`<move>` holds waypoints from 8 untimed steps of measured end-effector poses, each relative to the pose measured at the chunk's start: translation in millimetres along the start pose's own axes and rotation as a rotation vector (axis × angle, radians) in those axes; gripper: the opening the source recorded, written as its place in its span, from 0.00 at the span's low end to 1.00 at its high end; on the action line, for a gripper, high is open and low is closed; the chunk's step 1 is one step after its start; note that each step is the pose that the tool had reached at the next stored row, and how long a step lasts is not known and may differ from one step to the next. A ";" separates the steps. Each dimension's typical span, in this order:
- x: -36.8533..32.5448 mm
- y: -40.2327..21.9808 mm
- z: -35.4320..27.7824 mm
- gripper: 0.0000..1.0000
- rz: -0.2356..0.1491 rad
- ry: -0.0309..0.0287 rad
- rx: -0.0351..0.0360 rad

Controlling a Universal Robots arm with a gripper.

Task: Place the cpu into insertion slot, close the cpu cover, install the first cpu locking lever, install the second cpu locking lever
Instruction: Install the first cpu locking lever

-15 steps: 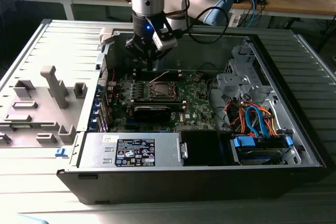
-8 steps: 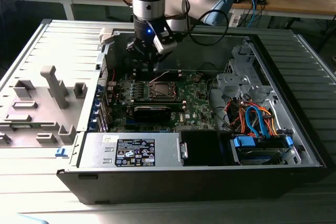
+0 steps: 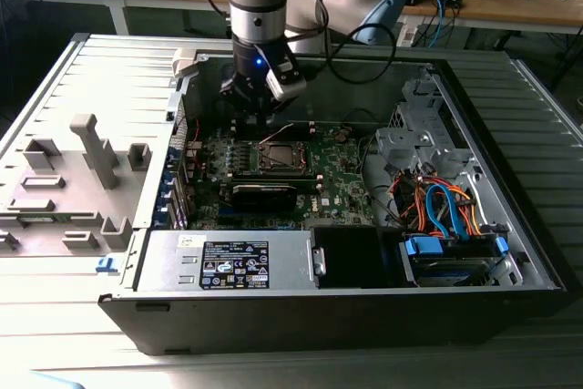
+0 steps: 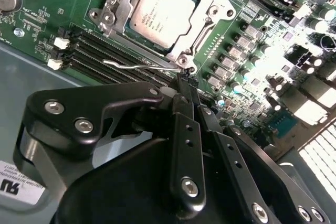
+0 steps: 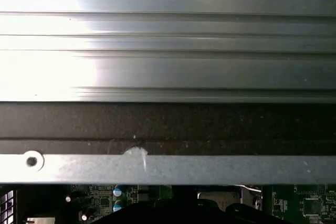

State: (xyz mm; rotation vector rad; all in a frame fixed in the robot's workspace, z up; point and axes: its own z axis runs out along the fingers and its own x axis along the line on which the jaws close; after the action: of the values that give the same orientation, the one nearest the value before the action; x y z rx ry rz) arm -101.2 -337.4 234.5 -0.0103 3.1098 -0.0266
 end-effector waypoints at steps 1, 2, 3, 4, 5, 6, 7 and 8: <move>-0.1 0.7 1.5 0.11 -0.001 0.0000 0.0000; -0.3 1.7 2.5 0.11 -0.002 0.0000 0.0000; -0.7 3.0 3.6 0.11 -0.004 -0.0001 -0.0001; -0.9 4.3 4.5 0.11 -0.009 -0.0001 -0.0002; -0.9 5.8 6.3 0.11 -0.022 -0.0005 -0.0008; -0.9 6.0 7.1 0.11 -0.035 -0.0006 -0.0011; -0.9 6.2 8.0 0.11 -0.049 -0.0009 -0.0015; -1.0 6.4 8.9 0.11 -0.064 -0.0011 -0.0020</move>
State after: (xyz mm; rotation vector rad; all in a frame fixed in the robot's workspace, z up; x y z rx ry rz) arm -100.0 -331.1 225.5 -0.1091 3.1073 -0.0250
